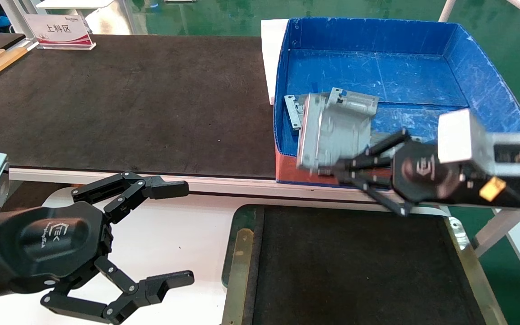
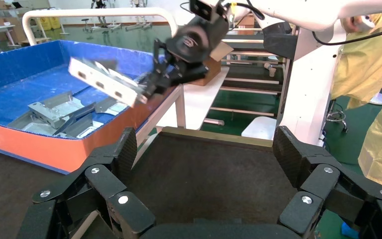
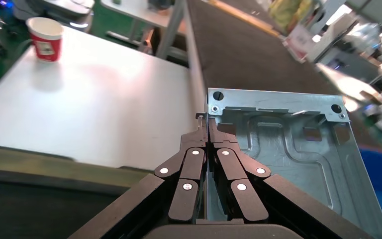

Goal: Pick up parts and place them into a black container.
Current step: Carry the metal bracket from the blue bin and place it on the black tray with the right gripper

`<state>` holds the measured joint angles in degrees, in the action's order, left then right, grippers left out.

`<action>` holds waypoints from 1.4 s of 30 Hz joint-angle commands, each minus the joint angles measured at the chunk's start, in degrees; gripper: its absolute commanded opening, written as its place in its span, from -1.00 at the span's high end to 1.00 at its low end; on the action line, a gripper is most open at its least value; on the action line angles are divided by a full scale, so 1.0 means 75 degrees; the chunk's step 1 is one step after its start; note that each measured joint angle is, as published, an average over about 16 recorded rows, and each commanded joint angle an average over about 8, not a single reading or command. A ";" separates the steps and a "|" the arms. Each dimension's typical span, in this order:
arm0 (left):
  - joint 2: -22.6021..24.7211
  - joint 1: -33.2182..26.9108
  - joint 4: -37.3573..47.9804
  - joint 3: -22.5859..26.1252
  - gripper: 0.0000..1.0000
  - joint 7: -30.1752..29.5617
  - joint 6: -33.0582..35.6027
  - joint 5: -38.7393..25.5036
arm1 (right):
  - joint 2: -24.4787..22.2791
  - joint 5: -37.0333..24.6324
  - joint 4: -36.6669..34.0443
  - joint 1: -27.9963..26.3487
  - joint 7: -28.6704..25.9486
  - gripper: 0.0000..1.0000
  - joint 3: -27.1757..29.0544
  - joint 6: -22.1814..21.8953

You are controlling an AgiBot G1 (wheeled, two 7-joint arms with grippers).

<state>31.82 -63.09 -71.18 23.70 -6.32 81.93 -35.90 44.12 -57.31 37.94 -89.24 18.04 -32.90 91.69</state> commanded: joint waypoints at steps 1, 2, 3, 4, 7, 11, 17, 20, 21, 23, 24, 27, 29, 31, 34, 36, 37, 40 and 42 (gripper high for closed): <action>0.0000 0.0000 0.0000 0.0000 -1.00 0.0000 0.0000 0.0000 | -0.0144 0.0302 0.0235 0.0146 -0.0161 1.00 -0.0272 -0.0019; 0.0000 0.0000 0.0000 0.0000 -1.00 0.0000 0.0000 0.0000 | -0.0184 0.0402 0.0251 0.0201 -0.0167 1.00 -0.0379 -0.0023; 0.0000 0.0000 0.0000 0.0000 -1.00 0.0000 0.0000 0.0000 | -0.0223 0.0503 0.0265 0.0260 -0.0161 1.00 -0.0486 -0.0026; 0.0000 0.0000 0.0000 0.0000 -1.00 0.0000 0.0000 0.0000 | -0.0262 0.0599 0.0281 0.0321 -0.0145 1.00 -0.0591 -0.0029; 0.0000 0.0000 0.0000 0.0000 -1.00 0.0000 0.0000 0.0000 | -0.0374 0.0868 0.0339 0.0502 -0.0074 1.00 -0.0881 -0.0037; 0.0000 0.0000 0.0000 0.0000 -1.00 0.0000 0.0000 0.0000 | -0.0514 0.1189 0.0440 0.0697 0.0036 1.00 -0.1218 -0.0051; 0.0000 0.0000 0.0000 0.0000 -1.00 0.0000 0.0000 0.0000 | -0.0698 0.1526 0.0619 0.0885 0.0143 1.00 -0.1702 -0.0063; 0.0000 0.0000 0.0000 0.0000 -1.00 0.0000 0.0000 0.0000 | -0.0777 0.1650 0.0713 0.0971 0.0215 1.00 -0.1942 -0.0067; 0.0000 0.0000 0.0000 0.0000 -1.00 0.0000 0.0000 0.0000 | -0.0801 0.1689 0.0745 0.0999 0.0243 1.00 -0.2021 -0.0070; 0.0000 0.0000 0.0000 0.0000 -1.00 0.0000 0.0000 0.0000 | -0.0843 0.1764 0.0805 0.1056 0.0299 1.00 -0.2171 -0.0077; 0.0000 0.0000 0.0000 0.0000 -1.00 0.0000 0.0000 0.0000 | -0.0859 0.1796 0.0831 0.1085 0.0330 1.00 -0.2246 -0.0082; 0.0000 0.0000 0.0000 0.0000 -1.00 0.0000 0.0000 0.0000 | -0.0879 0.1852 0.0873 0.1179 0.0440 1.00 -0.2462 -0.0103; 0.0000 0.0000 0.0000 0.0000 -1.00 0.0000 0.0000 0.0000 | -0.0865 0.1848 0.0874 0.1247 0.0544 1.00 -0.2604 -0.0122; 0.0000 0.0000 0.0000 0.0000 -1.00 0.0000 0.0000 0.0000 | -0.0828 0.1810 0.0849 0.1318 0.0673 1.00 -0.2741 -0.0146; 0.0000 0.0000 0.0000 0.0000 -1.00 0.0000 0.0000 0.0000 | -0.0723 0.1709 0.0743 0.1404 0.0889 1.00 -0.2920 -0.0203; 0.0000 0.0000 0.0000 0.0000 -1.00 0.0000 0.0000 0.0000 | -0.0611 0.1615 0.0610 0.1438 0.1037 1.00 -0.3017 -0.0257; 0.0000 0.0000 0.0000 0.0000 -1.00 0.0000 0.0000 0.0000 | -0.0540 0.1563 0.0522 0.1450 0.1109 1.00 -0.3062 -0.0289; 0.0000 0.0000 0.0000 0.0000 -1.00 0.0000 0.0000 0.0000 | -0.0280 0.1410 0.0186 0.1460 0.1307 1.00 -0.3167 -0.0394; 0.0000 0.0000 0.0000 0.0000 -1.00 0.0000 0.0000 0.0000 | -0.0081 0.1319 -0.0072 0.1457 0.1428 1.00 -0.3220 -0.0460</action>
<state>31.82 -63.09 -71.18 23.70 -6.31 81.93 -35.90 43.68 -47.34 37.25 -78.38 28.74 -56.95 88.27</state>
